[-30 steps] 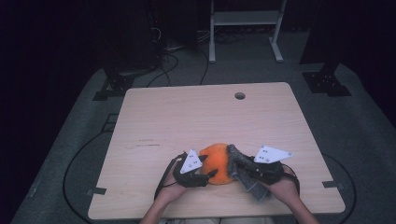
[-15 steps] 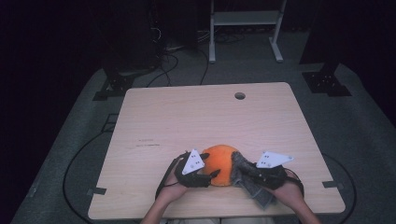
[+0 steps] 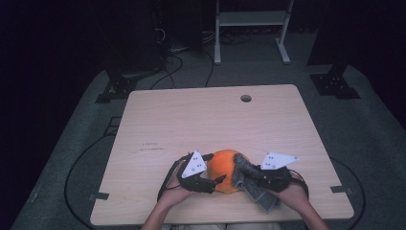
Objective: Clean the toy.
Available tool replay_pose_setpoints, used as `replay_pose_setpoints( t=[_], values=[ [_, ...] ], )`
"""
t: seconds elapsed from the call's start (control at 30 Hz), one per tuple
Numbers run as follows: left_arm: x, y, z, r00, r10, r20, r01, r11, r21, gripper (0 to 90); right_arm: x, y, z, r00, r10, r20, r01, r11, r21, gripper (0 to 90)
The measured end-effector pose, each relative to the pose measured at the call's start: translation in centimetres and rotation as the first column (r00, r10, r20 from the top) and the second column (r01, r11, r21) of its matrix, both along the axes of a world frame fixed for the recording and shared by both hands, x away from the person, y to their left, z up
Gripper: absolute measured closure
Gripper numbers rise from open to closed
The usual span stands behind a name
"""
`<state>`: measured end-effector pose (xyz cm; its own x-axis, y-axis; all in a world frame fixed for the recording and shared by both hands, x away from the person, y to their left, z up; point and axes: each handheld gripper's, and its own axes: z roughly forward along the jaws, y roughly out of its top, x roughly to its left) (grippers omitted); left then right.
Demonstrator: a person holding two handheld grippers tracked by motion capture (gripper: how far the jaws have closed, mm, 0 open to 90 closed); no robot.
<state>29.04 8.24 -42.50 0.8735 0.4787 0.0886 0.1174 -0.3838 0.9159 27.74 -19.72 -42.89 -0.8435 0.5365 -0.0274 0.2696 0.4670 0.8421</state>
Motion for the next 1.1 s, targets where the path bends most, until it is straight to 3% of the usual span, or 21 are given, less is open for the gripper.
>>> replay_pose_setpoints(
  t=[0.07, 0.13, 0.17, 0.23, 0.27, 0.3, 0.43, 0.47, 0.5, 0.57, 0.6, 0.67, 0.73, 0.8, 0.83, 0.9, 0.97, 1.03, 1.1],
  values=[
    [0.2, -0.3, 0.0, 0.9997, 0.025, -0.002, -0.025, 0.9994, 0.022, 16.5, -0.4, 0.0, -0.2, 0.9998, 0.021, 0.006, -0.021, 0.9998, -0.002, 75.6],
    [0.3, -1.0, -0.7, 0.9988, 0.048, 0.006, -0.049, 0.9943, 0.095, 15.9, -0.8, 0.2, -0.2, 0.9989, 0.039, 0.025, -0.039, 0.999, -0.021, 75.5],
    [0.2, -1.1, -0.9, 0.9988, 0.048, 0.008, -0.048, 0.9934, 0.104, 18.6, -0.9, 0.3, -0.2, 0.9988, 0.04, 0.028, -0.039, 0.9988, -0.028, 75.5],
    [0.1, -1.2, -1.2, 0.9987, 0.05, 0.015, -0.051, 0.9926, 0.11, 23.2, -0.6, 0.0, -0.2, 0.9993, 0.034, 0.017, -0.034, 0.9991, -0.024, 75.4],
    [0.1, -1.2, -1.2, 0.9983, 0.055, 0.018, -0.057, 0.99, 0.129, 26.5, -0.2, -0.8, -0.5, 0.9999, 0.006, -0.013, -0.007, 0.9998, -0.02, 75.5],
    [0.1, -1.2, -1.2, 0.9983, 0.055, 0.018, -0.057, 0.99, 0.129, 27.2, -0.2, -0.8, -0.5, 0.9999, 0.006, -0.013, -0.007, 0.9998, -0.02, 75.5],
    [0.1, -1.1, -1.4, 0.9981, 0.061, 0.012, -0.062, 0.9899, 0.127, 28.5, 0.7, -3.1, -1.2, 0.9915, -0.106, -0.075, 0.102, 0.993, -0.059, 75.6],
    [0.1, -1.1, -1.5, 0.9984, 0.054, 0.013, -0.056, 0.9906, 0.125, 29.2, 0.9, -3.4, -0.7, 0.9902, -0.108, -0.089, 0.108, 0.9941, 0.001, 75.6],
    [0.1, -1.1, -1.5, 0.9984, 0.054, 0.013, -0.056, 0.9906, 0.125, 29.3, 0.9, -3.4, -0.7, 0.9902, -0.108, -0.089, 0.108, 0.9941, 0.001, 75.6],
    [0.1, -1.1, -1.5, 0.9987, 0.05, 0.014, -0.051, 0.9905, 0.128, 29.3, 1.0, -2.8, 0.3, 0.9939, -0.082, -0.074, 0.087, 0.9931, 0.078, 75.5],
    [0.1, -1.1, -1.5, 0.9987, 0.049, 0.013, -0.05, 0.9909, 0.125, 29.2, 1.0, -2.1, 0.7, 0.9958, -0.069, -0.059, 0.074, 0.9937, 0.084, 75.5],
    [0.1, -0.9, -1.0, 0.9996, 0.027, 0.013, -0.028, 0.9927, 0.117, 26.9, 1.2, -0.9, 0.6, 0.9978, -0.047, -0.047, 0.05, 0.9977, 0.046, 75.5],
    [0.3, -0.4, 0.0, 0.9997, 0.021, -0.008, -0.021, 0.9978, 0.063, 19.2, 0.8, -0.2, 0.0, 0.9995, -0.031, -0.002, 0.031, 0.9995, -0.007, 75.8],
    [0.7, -0.2, 0.6, 0.9974, 0.072, -0.009, -0.072, 0.9972, 0.022, 13.5, 0.1, -0.2, 0.0, 0.9999, -0.003, 0.014, 0.004, 0.9997, -0.025, 75.8],
    [0.9, -0.2, 0.6, 0.9957, 0.088, -0.028, -0.087, 0.9958, 0.029, 11.9, -0.2, -0.3, -0.1, 0.9997, 0.016, 0.02, -0.016, 0.9996, -0.024, 75.8],
    [1.4, -0.5, 0.1, 0.9924, 0.073, -0.099, -0.068, 0.9962, 0.056, 10.1, -0.7, -0.4, -0.2, 0.9987, 0.037, 0.035, -0.036, 0.9989, -0.031, 75.7],
    [1.3, -0.6, -0.4, 0.9918, 0.02, -0.127, -0.014, 0.9988, 0.046, 21.0, -0.7, -0.8, -0.3, 0.9993, 0.034, 0.014, -0.034, 0.9993, -0.018, 75.6],
    [0.9, -0.8, -0.5, 0.9956, 0.009, -0.094, -0.003, 0.9974, 0.072, 28.6, -0.3, -1.5, -0.4, 0.9996, 0.024, -0.015, -0.024, 0.9997, -0.002, 75.7],
    [0.7, -1.1, -0.4, 0.9972, 0.009, -0.074, -0.002, 0.9956, 0.094, 31.8, 0.2, -2.4, -0.8, 0.9988, -0.026, -0.041, 0.025, 0.9994, -0.023, 75.7]
  ],
)
